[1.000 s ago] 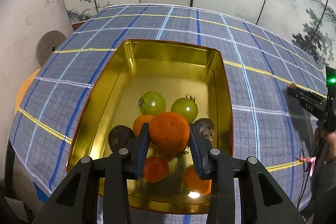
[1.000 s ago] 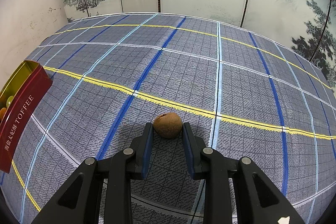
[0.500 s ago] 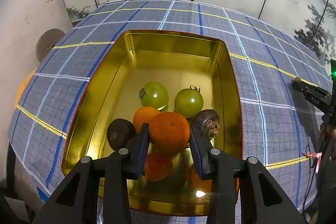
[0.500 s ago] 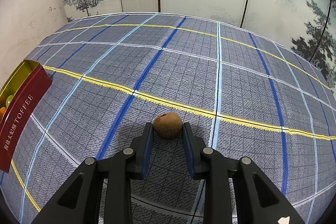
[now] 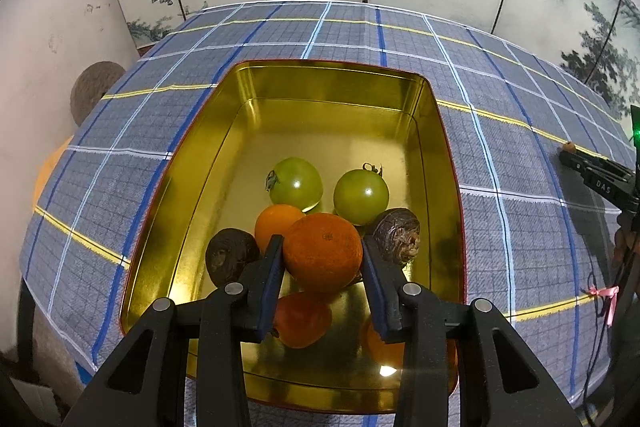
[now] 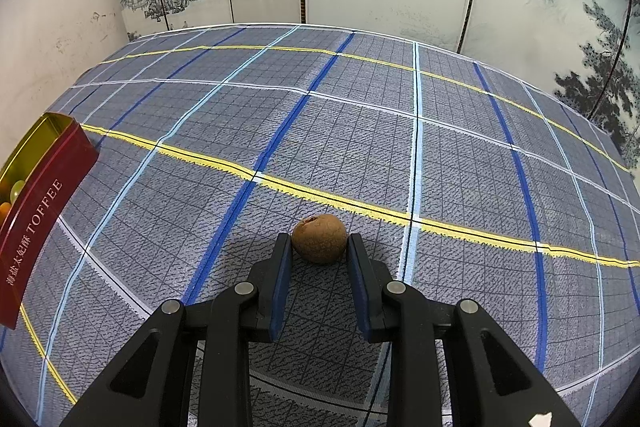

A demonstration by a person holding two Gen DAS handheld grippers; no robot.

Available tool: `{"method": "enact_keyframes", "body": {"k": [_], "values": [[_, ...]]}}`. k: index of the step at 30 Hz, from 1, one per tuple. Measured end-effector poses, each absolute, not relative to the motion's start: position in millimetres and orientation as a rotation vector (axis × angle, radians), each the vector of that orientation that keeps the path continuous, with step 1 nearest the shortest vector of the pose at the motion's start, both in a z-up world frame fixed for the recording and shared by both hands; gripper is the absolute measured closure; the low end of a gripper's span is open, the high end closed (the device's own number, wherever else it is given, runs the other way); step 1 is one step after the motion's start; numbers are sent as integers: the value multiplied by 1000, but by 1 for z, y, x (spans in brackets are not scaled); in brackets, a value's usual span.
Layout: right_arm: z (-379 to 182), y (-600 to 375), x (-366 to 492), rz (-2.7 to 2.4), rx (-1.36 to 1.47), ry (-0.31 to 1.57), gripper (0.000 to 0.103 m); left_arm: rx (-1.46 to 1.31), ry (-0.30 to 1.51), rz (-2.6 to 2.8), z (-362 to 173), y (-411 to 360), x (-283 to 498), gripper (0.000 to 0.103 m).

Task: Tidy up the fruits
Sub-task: 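Lower the tangerine into the tin and open the left gripper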

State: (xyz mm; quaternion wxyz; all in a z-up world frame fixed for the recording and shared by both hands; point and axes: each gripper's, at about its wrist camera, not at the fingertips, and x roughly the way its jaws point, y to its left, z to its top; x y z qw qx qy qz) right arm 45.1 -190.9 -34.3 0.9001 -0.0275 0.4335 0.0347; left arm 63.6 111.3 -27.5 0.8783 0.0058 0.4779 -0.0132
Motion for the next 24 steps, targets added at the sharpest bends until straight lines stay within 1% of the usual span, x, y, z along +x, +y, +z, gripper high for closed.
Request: {"method": "enact_keyframes", "body": {"k": [4,8,12,16,24], "values": [[-34,-191,45,72,-57,897,77,21,995,-26,-28,109,64,62],[-34,-191,45,72,-57,897,77,27,993,-23,-29,108,63,56],[-35,-192,45,72,-57,897,77,28,985,-26,-27,106,62,55],[-34,-191,45,71,-58,897,77,38,971,-26,-23,102,59,50],[-34,-191,45,71,-58,897,77,35,949,-19,-17,101,57,48]]}}
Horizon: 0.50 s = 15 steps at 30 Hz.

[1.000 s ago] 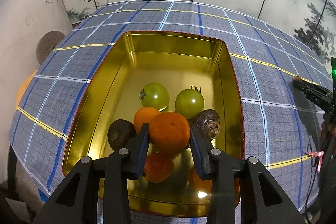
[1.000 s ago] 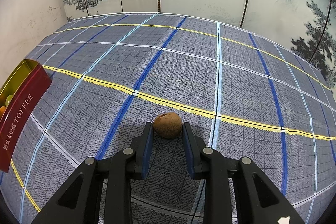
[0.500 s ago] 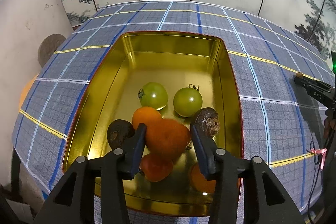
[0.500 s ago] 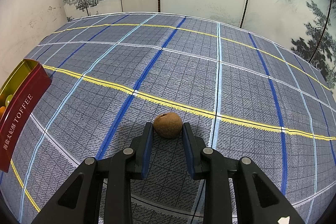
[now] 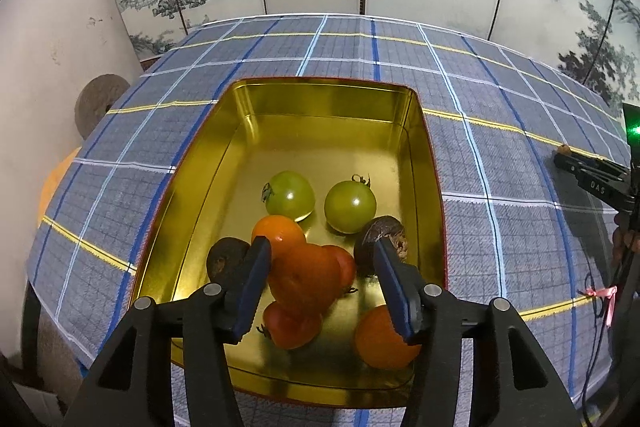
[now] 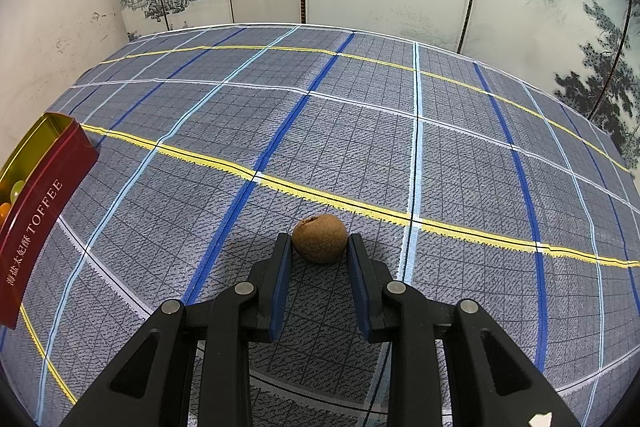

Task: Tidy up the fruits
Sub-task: 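Lower the tangerine into the tin and open the left gripper, then carry the brown kiwi into the tin with the right gripper and release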

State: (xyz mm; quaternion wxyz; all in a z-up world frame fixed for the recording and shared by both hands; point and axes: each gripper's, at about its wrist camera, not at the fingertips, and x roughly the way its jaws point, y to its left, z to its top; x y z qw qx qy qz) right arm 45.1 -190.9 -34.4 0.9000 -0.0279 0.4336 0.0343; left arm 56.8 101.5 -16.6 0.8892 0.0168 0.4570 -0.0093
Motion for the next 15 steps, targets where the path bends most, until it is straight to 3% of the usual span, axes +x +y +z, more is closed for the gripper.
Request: {"method": "enact_keyframes", "body": {"k": [15], "values": [[-34,-191,45,70,-59,897,77,15,918,-20,-6,105,49,46]]}}
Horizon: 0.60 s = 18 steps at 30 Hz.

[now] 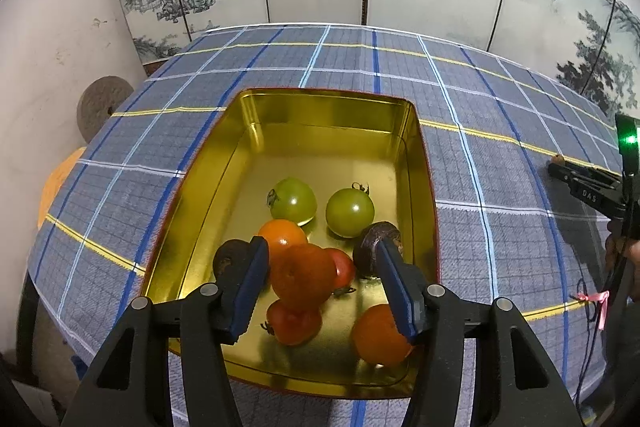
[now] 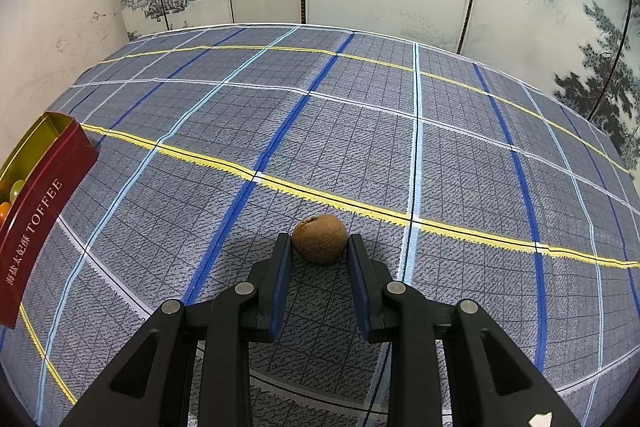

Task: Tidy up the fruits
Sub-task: 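Carry the brown kiwi into the tin with the right gripper and release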

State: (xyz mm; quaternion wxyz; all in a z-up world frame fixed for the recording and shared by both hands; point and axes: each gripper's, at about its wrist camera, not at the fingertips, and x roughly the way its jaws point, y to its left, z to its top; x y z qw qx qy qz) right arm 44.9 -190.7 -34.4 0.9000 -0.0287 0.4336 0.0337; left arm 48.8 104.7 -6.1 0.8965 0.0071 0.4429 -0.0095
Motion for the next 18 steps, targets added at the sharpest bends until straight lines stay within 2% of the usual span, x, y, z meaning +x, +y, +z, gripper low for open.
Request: {"method": "enact_keyframes", "body": {"k": [8,18], "values": [[-34,-189,44,70,-58,896,78,-1,889,-5,2,113,43,38],[-21,-175,37,122,-58,874,78,-22,885,16,3,123,37,36]]}}
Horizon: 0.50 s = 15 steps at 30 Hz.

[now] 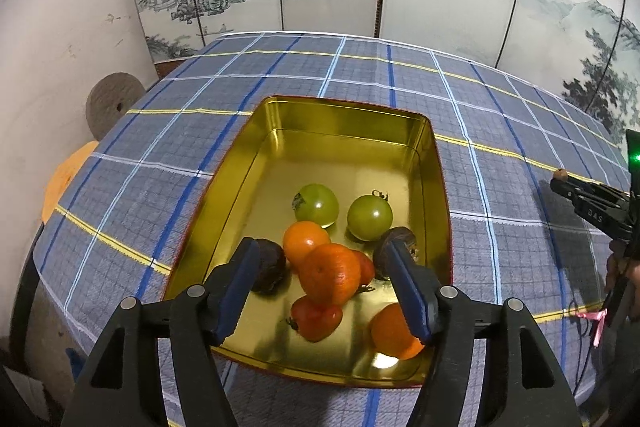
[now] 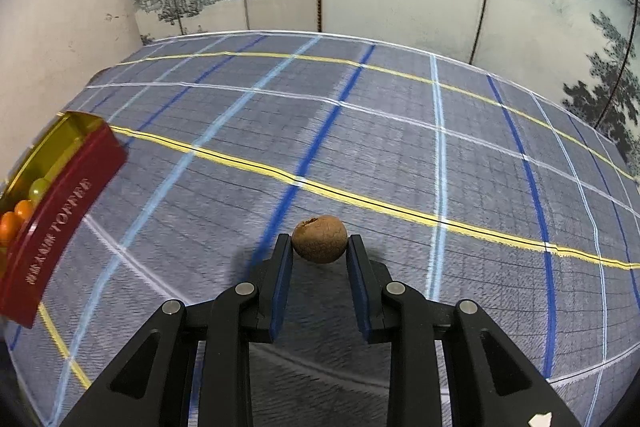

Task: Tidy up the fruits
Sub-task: 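Carry the brown kiwi into the tin with the right gripper and release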

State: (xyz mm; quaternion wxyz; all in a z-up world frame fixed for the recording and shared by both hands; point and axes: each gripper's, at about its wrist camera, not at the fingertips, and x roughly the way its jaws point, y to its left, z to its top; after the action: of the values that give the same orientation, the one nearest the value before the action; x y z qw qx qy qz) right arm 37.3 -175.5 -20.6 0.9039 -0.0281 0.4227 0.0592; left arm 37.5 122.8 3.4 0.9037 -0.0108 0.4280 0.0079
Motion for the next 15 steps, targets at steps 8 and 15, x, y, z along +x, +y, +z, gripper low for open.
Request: {"method": "enact_keyframes", "body": {"k": [8,15], "values": [[7,-125,22,250,-74,824,78,-30,866,66,7,137,30,33],[22,-60,9,402,-94,804,78,-40,861,107,9,153,24,31]]}}
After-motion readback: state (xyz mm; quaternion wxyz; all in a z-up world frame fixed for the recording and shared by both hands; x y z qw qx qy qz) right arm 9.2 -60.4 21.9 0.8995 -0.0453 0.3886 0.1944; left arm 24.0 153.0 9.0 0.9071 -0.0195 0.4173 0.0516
